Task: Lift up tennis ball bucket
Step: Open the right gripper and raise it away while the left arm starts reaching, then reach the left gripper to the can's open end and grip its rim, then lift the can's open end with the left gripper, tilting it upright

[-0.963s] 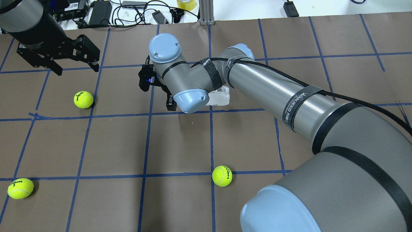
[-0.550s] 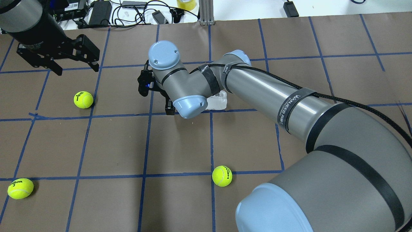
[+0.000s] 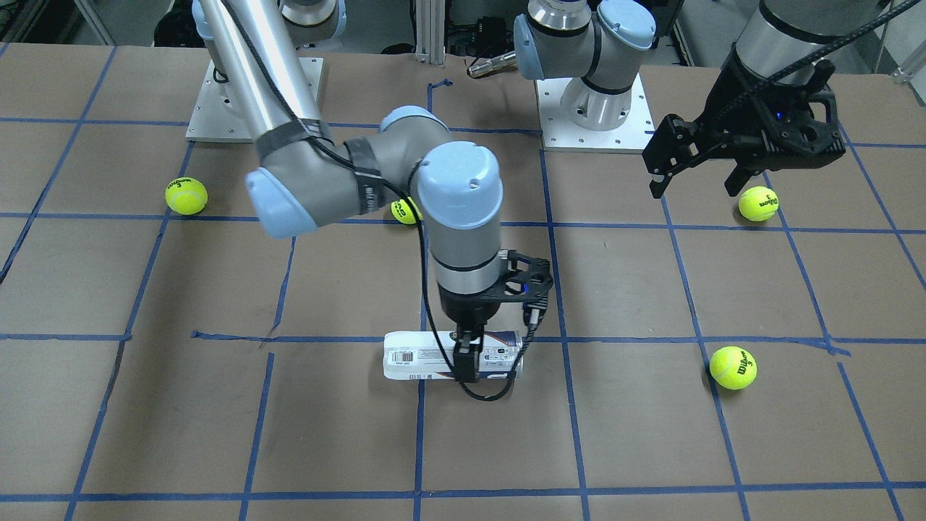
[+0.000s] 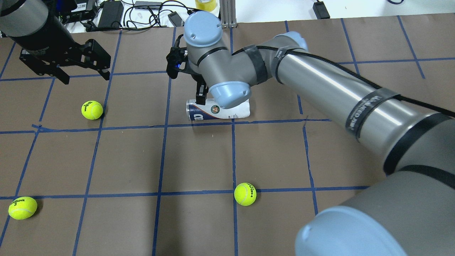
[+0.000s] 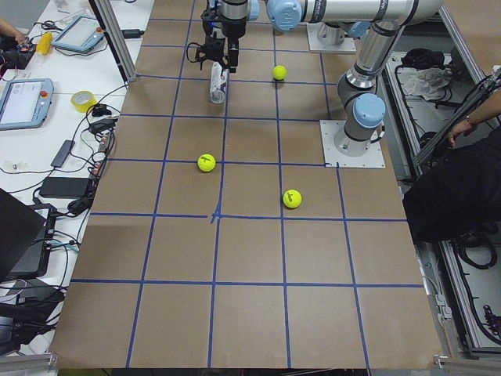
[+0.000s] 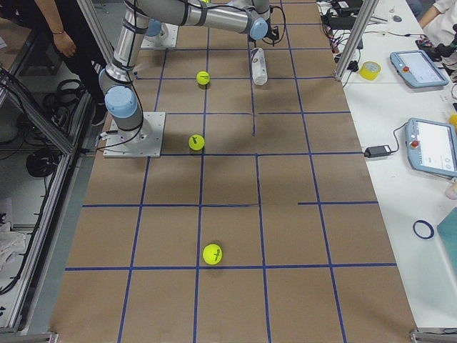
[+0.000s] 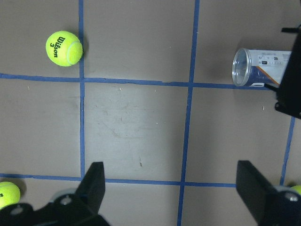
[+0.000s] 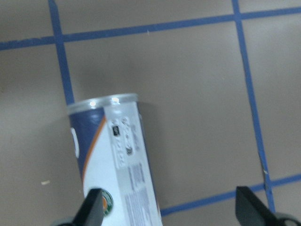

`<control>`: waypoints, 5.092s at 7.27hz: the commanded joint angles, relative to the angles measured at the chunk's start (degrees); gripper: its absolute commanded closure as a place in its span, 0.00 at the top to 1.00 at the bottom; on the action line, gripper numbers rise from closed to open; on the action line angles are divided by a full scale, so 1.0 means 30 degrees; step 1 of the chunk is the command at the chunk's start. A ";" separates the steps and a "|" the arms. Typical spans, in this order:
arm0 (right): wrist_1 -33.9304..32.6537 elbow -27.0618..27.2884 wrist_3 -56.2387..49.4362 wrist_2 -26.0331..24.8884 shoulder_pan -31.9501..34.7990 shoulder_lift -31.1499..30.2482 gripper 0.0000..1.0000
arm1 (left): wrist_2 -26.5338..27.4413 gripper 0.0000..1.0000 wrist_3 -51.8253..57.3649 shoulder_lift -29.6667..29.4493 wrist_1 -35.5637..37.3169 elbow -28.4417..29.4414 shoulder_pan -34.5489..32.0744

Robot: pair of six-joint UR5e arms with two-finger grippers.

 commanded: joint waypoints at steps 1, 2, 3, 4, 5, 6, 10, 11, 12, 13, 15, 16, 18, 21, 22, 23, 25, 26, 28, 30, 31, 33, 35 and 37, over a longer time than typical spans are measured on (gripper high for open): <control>0.3330 0.0158 0.0264 0.1214 -0.3403 -0.2515 1.00 | -0.0058 1.00 0.0029 -0.0022 -0.0053 0.0028 0.0016; 0.5814 0.0187 0.0556 0.1306 -0.4957 -0.3716 1.00 | -0.0233 1.00 0.0029 -0.0167 0.0005 -0.0262 0.0103; 0.7927 0.0187 0.2386 0.1017 -0.6220 -0.5062 1.00 | -0.0293 1.00 -0.0145 -0.0864 0.0064 -0.0381 0.0162; 0.9514 0.0216 0.5305 0.0927 -0.7045 -0.6149 1.00 | -0.1077 1.00 -0.0408 -0.1742 0.1601 -0.0759 0.0163; 1.0400 0.0187 0.8176 0.0433 -0.7343 -0.7117 1.00 | -0.1781 1.00 -0.1019 -0.2620 0.3966 -0.1517 0.0105; 1.1221 0.0187 1.0380 -0.1051 -0.7404 -0.7938 1.00 | -0.3296 1.00 -0.1199 -0.3528 0.6455 -0.2337 0.0075; 1.3652 -0.0135 1.6934 -0.0292 -0.7257 -0.9235 1.00 | -0.7428 1.00 -0.1231 -0.7484 1.1309 -0.3136 -0.0189; 1.3719 -0.0251 1.6907 -0.0072 -0.7374 -0.9265 1.00 | -0.7848 1.00 -0.1231 -0.8218 1.1807 -0.3136 -0.0247; 1.3720 -0.0397 1.6732 -0.0621 -0.7375 -0.9236 1.00 | -0.8084 1.00 -0.1260 -0.8834 1.2653 -0.3136 -0.0741; 1.3807 -0.0312 1.6789 -0.1207 -0.7462 -0.9236 1.00 | -0.9276 1.00 -0.1260 -0.9623 1.3184 -0.3136 -0.1035; 1.3895 -0.0312 1.7343 -0.2092 -0.7521 -0.9236 1.00 | -0.9931 1.00 -0.1056 -1.0303 1.3277 -0.3252 -0.1096; 1.3867 -0.0340 1.7346 -0.1859 -0.7870 -0.9178 1.00 | -0.9932 1.00 -0.1171 -1.0508 1.3277 -0.3514 -0.1445; 1.3954 -0.0457 1.7346 -0.0634 -0.8401 -0.9468 1.00 | -1.0164 1.00 -0.1608 -1.0481 1.2929 -0.3809 -0.1887; 1.3693 -0.0545 1.7229 -0.0773 -0.8488 -0.9587 1.00 | -1.0343 1.00 -0.1611 -0.9927 1.0975 -0.3810 -0.2005; 1.3720 -0.0690 1.7229 -0.0802 -0.8576 -0.9587 1.00 | -1.0313 1.00 -0.1640 -0.9866 1.0470 -0.3781 -0.2005; 1.3604 -0.0808 1.7229 -0.0541 -0.8548 -0.9529 1.00 | -1.0255 1.00 -0.1699 -0.9895 1.0465 -0.3810 -0.2150; 1.3544 -0.0838 1.7258 -0.0831 -0.8518 -0.9471 1.00 | -1.0574 0.82 -0.2547 -1.0071 1.0816 -0.3664 -0.2327; 1.3631 -0.0809 1.7374 -0.0919 -0.8489 -0.9557 1.00 | -1.0577 0.35 -0.2694 -1.0216 1.0671 -0.3663 -0.2328; 1.3720 -0.0809 1.7346 -0.1797 -0.8518 -0.9558 1.00 | -1.1449 0.00 -0.4586 -1.0042 1.0523 -0.3577 -0.2415; 1.3663 -0.0517 1.7375 -0.1652 -0.8430 -0.9646 1.00 | -0.9799 0.00 -0.4892 -0.9778 1.0495 -0.3023 -0.2415; 1.3719 -0.0545 1.7433 -0.1681 -0.8430 -0.9646 1.00 | -0.9322 0.00 -0.5096 -0.9633 0.9943 -0.2207 -0.2415; 1.3749 -0.0545 1.7521 -0.1506 -0.8401 -0.9821 1.00 | -0.6868 0.00 -0.6028 -0.8756 0.8020 0.0917 -0.2357; 1.3632 -0.0545 1.7521 -0.1067 -0.8430 -1.0144 0.94 | -0.3661 0.00 -0.6152 -0.8664 0.5085 0.4290 -0.2357; 1.3661 -0.0545 1.7492 -0.1155 -0.8401 -1.0144 0.62 | -0.0891 0.00 -0.5716 -0.8723 0.5306 0.5300 -0.2561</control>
